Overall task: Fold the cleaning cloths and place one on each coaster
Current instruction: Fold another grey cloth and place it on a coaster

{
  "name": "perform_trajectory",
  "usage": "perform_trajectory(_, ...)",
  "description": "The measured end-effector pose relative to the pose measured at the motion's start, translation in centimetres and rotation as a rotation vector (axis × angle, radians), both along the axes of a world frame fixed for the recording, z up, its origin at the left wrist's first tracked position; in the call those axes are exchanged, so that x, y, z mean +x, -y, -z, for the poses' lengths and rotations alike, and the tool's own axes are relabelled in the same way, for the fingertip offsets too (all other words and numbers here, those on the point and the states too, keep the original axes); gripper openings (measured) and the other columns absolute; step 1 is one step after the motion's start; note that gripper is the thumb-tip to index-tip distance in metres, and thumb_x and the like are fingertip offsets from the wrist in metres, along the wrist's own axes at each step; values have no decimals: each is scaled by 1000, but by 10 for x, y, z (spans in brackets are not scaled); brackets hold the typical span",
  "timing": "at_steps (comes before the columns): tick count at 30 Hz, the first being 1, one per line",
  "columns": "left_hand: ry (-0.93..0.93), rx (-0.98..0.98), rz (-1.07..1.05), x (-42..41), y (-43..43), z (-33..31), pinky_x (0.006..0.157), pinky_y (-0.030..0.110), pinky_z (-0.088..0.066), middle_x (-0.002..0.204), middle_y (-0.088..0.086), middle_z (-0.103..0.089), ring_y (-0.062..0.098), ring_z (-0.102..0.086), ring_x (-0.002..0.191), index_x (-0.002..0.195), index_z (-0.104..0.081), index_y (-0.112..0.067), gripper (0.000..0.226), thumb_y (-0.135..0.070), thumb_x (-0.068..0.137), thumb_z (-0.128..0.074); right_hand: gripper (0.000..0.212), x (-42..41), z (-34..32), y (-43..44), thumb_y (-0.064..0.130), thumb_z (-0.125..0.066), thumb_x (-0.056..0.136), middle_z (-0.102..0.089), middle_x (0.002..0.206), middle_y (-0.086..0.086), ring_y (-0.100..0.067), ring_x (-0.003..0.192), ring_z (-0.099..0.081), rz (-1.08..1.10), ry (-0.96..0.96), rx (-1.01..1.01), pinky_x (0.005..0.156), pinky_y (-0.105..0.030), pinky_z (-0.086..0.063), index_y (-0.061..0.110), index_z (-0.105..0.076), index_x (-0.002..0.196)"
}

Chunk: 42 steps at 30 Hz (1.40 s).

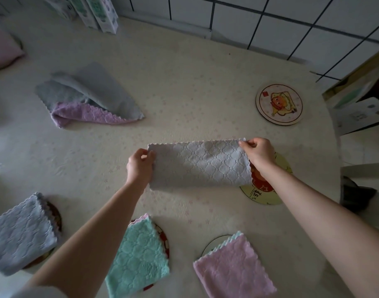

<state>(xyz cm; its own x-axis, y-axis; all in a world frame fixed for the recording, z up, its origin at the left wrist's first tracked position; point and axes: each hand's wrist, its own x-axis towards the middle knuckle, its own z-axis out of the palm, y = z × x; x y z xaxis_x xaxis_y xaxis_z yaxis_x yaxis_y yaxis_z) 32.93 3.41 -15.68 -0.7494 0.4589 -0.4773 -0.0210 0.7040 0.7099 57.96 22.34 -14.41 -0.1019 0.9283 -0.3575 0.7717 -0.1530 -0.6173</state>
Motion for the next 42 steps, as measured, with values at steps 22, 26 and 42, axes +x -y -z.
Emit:
perform_trajectory(22,-694,74,925,102,52,-15,117,44,-21,154,6,-29,26,-20,144,145,-33,-14,62,-27,89,-55,54,15,-21,112,-9,-42,87,-41,145,-9,-20,137,-34,-839,48,495,115,-31,-27,5,-40,139)
perform_trajectory(26,-664,-56,1074,124,51,-2,120,45,-5,160,-2,-5,22,6,147,152,-14,-19,68,-42,94,-40,72,18,-1,135,-12,-25,80,-23,155,-7,-24,145,-15,-1010,213,453,118,-39,-16,10,-25,148)
perform_trajectory(42,-699,-339,872,114,104,8,115,53,-18,156,19,-13,36,-13,144,149,-20,-6,75,-45,89,-43,45,70,1,114,-13,-66,68,-57,111,-15,-32,105,-54,-955,369,613,87,-39,-51,1,-59,111)
